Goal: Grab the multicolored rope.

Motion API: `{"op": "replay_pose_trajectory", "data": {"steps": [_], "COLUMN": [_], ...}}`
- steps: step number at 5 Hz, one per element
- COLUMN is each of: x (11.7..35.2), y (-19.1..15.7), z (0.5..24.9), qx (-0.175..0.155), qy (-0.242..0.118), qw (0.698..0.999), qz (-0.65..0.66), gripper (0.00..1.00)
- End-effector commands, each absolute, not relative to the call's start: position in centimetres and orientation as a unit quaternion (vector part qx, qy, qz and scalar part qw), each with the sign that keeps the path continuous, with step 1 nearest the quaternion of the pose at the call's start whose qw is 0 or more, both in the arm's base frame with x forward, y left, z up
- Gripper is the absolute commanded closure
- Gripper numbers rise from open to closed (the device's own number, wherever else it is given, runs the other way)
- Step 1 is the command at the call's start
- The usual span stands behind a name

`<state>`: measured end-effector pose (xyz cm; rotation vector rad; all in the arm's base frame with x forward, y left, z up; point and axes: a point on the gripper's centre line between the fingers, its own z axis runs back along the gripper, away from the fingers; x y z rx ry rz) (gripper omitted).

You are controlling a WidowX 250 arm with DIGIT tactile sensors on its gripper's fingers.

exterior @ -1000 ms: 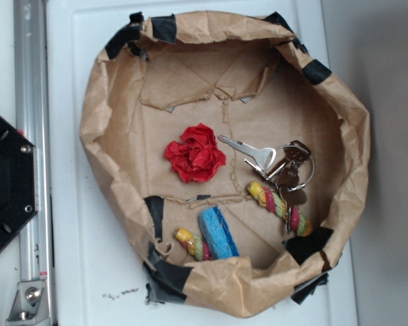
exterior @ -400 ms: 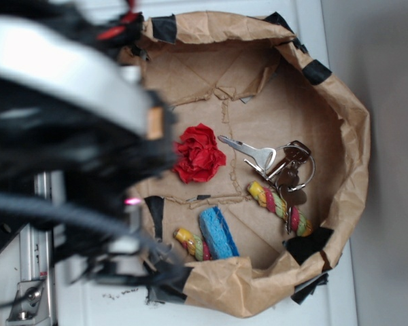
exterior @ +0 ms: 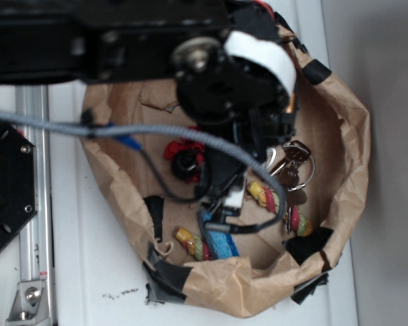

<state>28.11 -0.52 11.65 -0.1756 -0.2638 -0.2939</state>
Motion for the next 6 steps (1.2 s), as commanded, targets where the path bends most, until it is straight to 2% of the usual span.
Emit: {"op": "replay_pose_trajectory", "data": {"steps": [1,2,3,5,6], "x": [30.6,31.1,31.3,33.0,30.9], "y": [-6.3,-9.4,-11.4,-12.7,-12.4], "z": [8.8,7.1,5.5,5.0,4.4], "qx": [-0.062,-0.042,-0.013,-0.057,-0.044], "qy": [-0.155,-0.133,-0.127,-0.118,-0.075], "qw": [0.934,0.916,0.901,0.881,0.869], "qz": [-0.316,-0.376,-0.415,-0.454,-0.488], "gripper": [0.0,0.0,0.0,0.0,0.0]}}
